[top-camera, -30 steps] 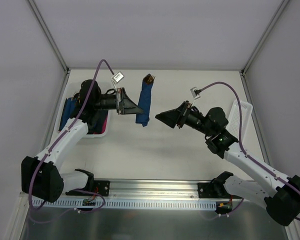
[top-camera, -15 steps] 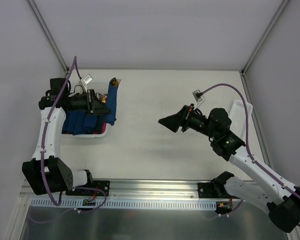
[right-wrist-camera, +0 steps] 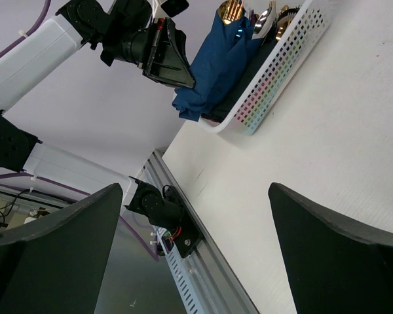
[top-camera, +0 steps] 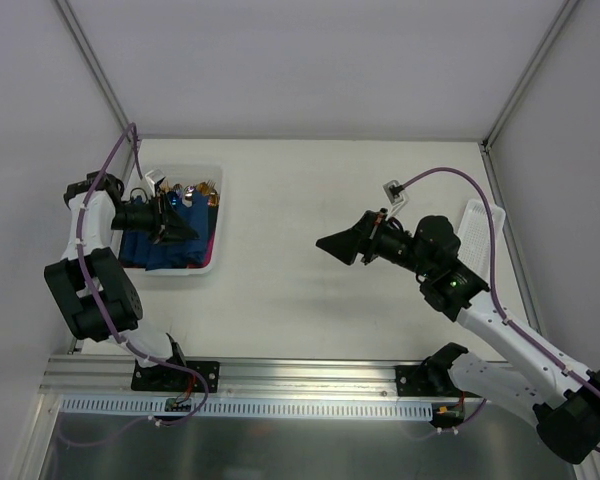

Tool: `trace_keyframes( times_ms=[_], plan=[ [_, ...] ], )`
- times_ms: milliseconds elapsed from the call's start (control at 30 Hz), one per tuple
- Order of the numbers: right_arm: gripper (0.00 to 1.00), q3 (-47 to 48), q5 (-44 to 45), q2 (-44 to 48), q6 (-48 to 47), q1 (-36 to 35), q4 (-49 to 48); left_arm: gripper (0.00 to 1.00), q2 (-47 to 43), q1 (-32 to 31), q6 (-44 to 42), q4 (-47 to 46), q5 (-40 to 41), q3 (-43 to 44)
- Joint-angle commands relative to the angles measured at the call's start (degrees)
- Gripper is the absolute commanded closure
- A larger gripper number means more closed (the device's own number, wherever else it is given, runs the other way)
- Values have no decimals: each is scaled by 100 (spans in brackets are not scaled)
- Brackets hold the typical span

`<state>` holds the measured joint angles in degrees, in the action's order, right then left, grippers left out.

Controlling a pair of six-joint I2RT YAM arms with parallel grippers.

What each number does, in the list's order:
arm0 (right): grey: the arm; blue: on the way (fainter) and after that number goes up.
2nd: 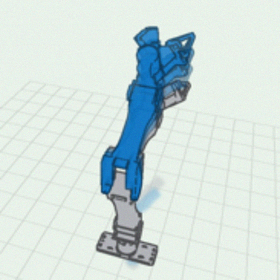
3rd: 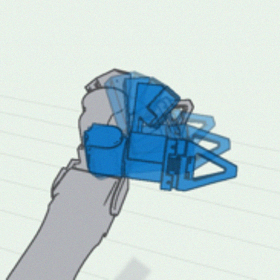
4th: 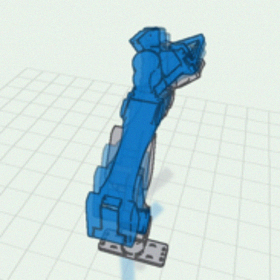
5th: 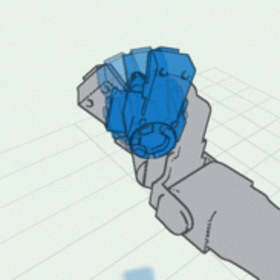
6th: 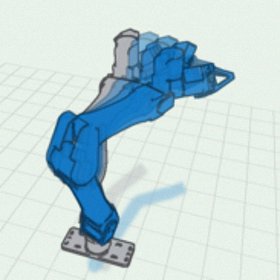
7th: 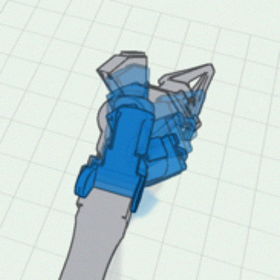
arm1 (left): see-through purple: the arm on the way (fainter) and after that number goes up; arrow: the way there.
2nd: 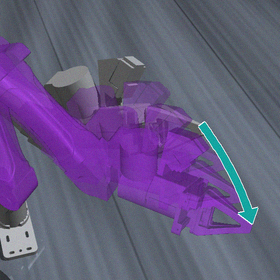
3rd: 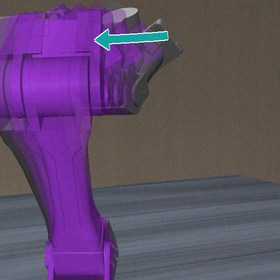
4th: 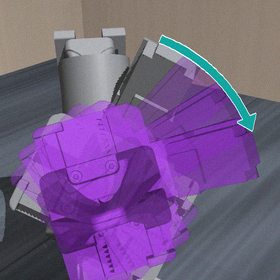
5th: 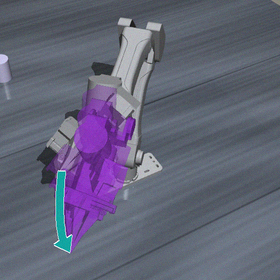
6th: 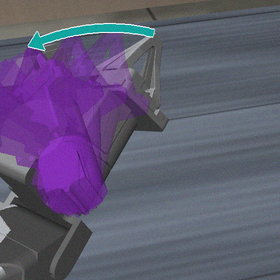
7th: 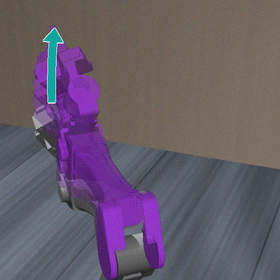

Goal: Place the utensils on the paper napkin and roll it up

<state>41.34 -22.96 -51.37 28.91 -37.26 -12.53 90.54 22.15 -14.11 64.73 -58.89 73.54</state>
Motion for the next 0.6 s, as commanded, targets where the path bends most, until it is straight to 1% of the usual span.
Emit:
trace_keyframes(
  times_ms=[0, 200, 567],
  plan=[
    [1, -12, 2, -13, -78, 34, -100, 100, 77, 44, -207, 111, -9, 328],
    [1, -47, 2, -39, -78, 25, -118, 100, 376, 17, 145, -215, 220, 302],
    [1, -100, -15, -48, -61, 25, -109, 100, 657, -220, 338, -575, 308, 179]
  ],
)
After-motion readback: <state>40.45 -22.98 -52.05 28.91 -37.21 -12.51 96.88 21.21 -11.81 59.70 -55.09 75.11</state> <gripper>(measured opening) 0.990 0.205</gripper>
